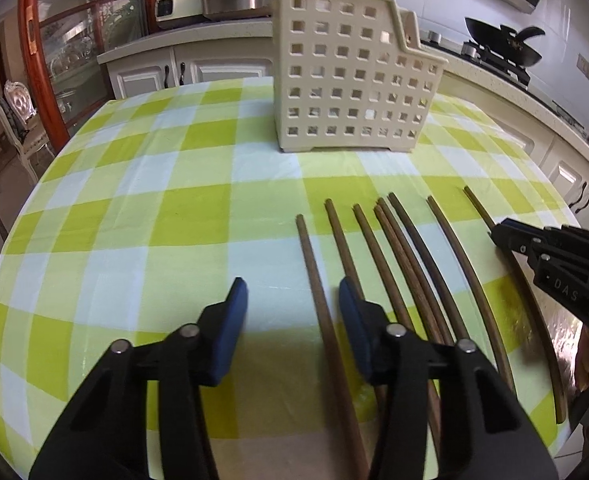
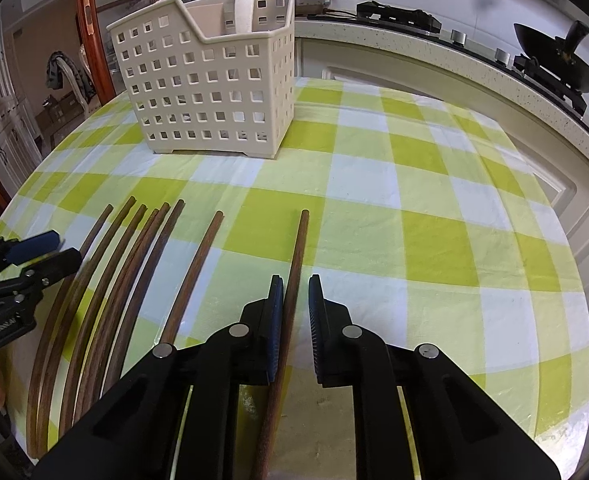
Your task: Organize utensils
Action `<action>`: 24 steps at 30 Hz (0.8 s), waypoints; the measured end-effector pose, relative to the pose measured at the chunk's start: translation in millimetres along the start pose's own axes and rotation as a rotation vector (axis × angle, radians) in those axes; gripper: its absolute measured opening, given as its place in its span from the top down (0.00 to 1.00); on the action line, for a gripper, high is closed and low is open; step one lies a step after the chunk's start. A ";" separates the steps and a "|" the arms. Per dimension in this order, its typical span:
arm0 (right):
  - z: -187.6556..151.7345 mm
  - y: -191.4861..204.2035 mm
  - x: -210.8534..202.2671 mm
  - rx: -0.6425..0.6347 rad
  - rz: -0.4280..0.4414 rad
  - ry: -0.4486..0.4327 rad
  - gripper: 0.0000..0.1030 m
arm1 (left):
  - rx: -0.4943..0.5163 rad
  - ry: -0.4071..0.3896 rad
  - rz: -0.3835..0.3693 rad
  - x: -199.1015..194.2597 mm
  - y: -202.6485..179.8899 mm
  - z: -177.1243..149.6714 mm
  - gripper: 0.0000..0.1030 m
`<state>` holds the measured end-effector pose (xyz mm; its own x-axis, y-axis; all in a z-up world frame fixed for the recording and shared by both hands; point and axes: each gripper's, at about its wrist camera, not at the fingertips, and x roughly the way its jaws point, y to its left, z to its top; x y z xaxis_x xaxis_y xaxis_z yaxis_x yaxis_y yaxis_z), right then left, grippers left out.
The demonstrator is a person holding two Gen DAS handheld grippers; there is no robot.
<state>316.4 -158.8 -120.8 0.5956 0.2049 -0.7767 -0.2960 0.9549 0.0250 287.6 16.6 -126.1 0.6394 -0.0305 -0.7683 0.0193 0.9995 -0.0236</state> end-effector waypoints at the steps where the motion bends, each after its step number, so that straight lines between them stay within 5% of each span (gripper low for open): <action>1: -0.1 -0.3 -0.1 -0.001 0.002 0.000 0.88 | 0.012 0.001 0.013 1.0 -3.1 -0.5 0.59; 6: -0.6 -0.8 -0.3 -0.005 0.007 0.000 0.88 | 0.025 0.002 0.042 2.3 -9.4 0.1 0.65; 16: -2.4 -0.2 -1.0 -0.012 0.002 -0.002 0.93 | 0.077 -0.007 0.035 0.8 -17.4 -3.3 0.92; 24: -3.5 -3.3 -2.8 0.015 0.023 0.000 0.94 | 0.053 0.003 -0.002 0.9 -9.9 -1.6 0.94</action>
<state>313.0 -163.2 -121.0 0.5890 0.2273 -0.7755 -0.2983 0.9530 0.0528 286.8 6.7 -127.5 0.6367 -0.0324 -0.7704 0.0617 0.9981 0.0090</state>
